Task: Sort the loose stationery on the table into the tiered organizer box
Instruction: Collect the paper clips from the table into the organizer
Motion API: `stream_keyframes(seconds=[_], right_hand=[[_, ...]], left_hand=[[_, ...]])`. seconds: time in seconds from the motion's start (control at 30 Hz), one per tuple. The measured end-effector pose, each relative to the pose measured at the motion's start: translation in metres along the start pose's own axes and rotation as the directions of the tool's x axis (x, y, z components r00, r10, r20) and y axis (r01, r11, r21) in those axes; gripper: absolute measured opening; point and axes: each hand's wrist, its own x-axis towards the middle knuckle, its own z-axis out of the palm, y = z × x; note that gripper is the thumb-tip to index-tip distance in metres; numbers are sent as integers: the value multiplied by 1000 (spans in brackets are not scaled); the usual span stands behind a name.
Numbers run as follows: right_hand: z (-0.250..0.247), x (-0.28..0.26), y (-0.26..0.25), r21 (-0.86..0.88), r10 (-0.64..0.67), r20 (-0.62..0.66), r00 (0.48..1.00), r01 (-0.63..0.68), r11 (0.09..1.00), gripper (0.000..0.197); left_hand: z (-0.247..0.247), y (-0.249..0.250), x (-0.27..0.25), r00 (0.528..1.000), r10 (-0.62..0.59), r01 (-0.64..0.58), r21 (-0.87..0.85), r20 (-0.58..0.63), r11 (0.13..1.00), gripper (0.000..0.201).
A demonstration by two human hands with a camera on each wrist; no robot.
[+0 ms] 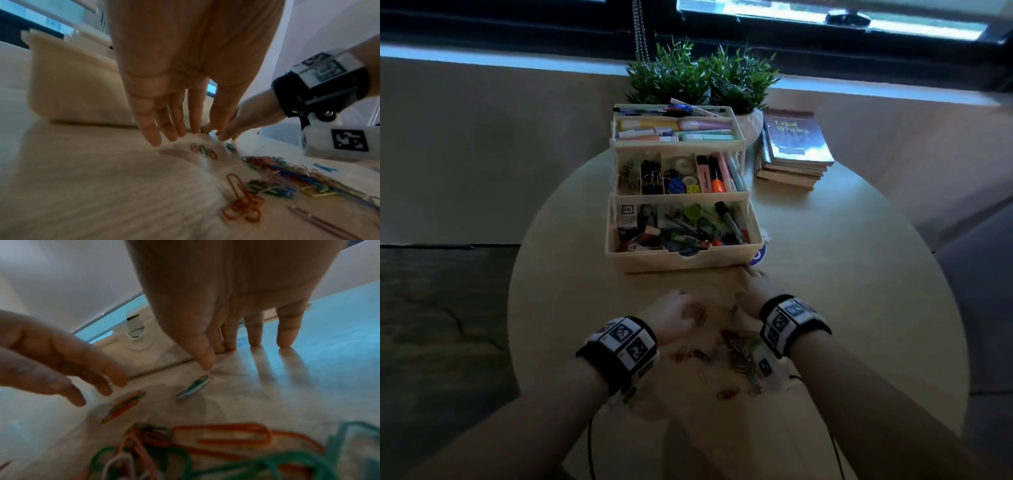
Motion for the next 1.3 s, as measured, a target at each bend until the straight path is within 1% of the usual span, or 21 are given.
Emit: stream_keyframes(seconds=[0.1, 0.17, 0.2, 0.27, 0.3, 0.33, 0.37, 0.4, 0.47, 0.53, 0.6, 0.67, 0.73, 0.77, 0.8, 0.87, 0.9, 1.0, 1.13, 1.2, 1.3], right_hand=[[1, 0, -1, -13, 13, -13, 1000, -14, 1000, 55], [-4, -5, 0, 0, 44, -43, 998, -44, 999, 45], [-7, -7, 4, -1, 85, -81, 993, -85, 996, 40], [-10, -9, 24, 12, 249, -152, 956, -250, 968, 33], [-10, -11, 35, 26, 338, -156, 928, -339, 941, 33], [-9, -15, 45, 34, 414, -133, 901, -413, 910, 33], [-8, -20, 52, 46, 466, -107, 878, -464, 885, 34], [-5, -23, 56, 42, 478, -95, 873, -477, 878, 33], [-1, -24, 55, 79, 468, -111, 877, -462, 883, 29], [1, -25, 44, 113, 403, -135, 905, -390, 914, 26], [4, -21, 33, 136, 327, -131, 936, -310, 941, 24], [5, -19, 24, 170, 283, -106, 953, -263, 950, 23], [3, -18, 18, 215, 249, -122, 961, -220, 952, 22], [3, -18, 16, 244, 226, -138, 964, -188, 951, 25], [2, -16, 14, 270, 191, -138, 972, -148, 951, 33], [0, -16, 8, 273, 97, -85, 992, -71, 959, 57], [-2, -16, 4, 257, 64, -57, 996, -48, 965, 60], [-9, -20, -6, 202, 30, -21, 999, -25, 979, 55], [-17, -28, -10, 149, -3, -59, 998, 12, 989, 43], [-10, -29, -6, 80, 21, -79, 997, -14, 997, 33], [4, -31, 0, -31, 45, -65, 997, -47, 998, 20]], left_hand=[[4, 6, 9, 1000, -28, 28, 38, -1, 999, 41], [5, 11, 15, 999, -52, 52, 82, -5, 995, 40], [4, 13, 17, 998, -62, 63, 114, -9, 992, 38], [4, 19, 22, 997, -66, 70, 177, -28, 982, 31], [3, 23, 24, 997, -67, 74, 197, -39, 978, 27], [3, 26, 26, 996, -73, 81, 205, -46, 975, 22], [2, 31, 27, 995, -86, 94, 206, -50, 974, 18], [3, 34, 29, 994, -101, 110, 205, -51, 973, 16], [4, 40, 32, 991, -124, 133, 199, -57, 971, 15], [4, 43, 34, 988, -143, 150, 181, -52, 972, 17], [2, 43, 35, 986, -163, 165, 159, -29, 973, 20], [2, 43, 35, 987, -163, 160, 167, 6, 973, 21], [3, 43, 34, 988, -152, 142, 201, 36, 969, 20], [4, 43, 33, 988, -146, 133, 223, 42, 966, 20], [5, 42, 33, 990, -136, 122, 245, 42, 962, 20], [6, 41, 31, 993, -111, 93, 303, 41, 949, 22], [7, 41, 30, 994, -100, 81, 331, 41, 940, 22], [8, 38, 29, 995, -91, 74, 341, 36, 937, 23], [8, 33, 28, 994, -105, 104, 246, -8, 964, 24], [9, 30, 27, 993, -120, 120, 254, -15, 960, 23], [11, 25, 26, 991, -130, 127, 307, -11, 943, 22]])
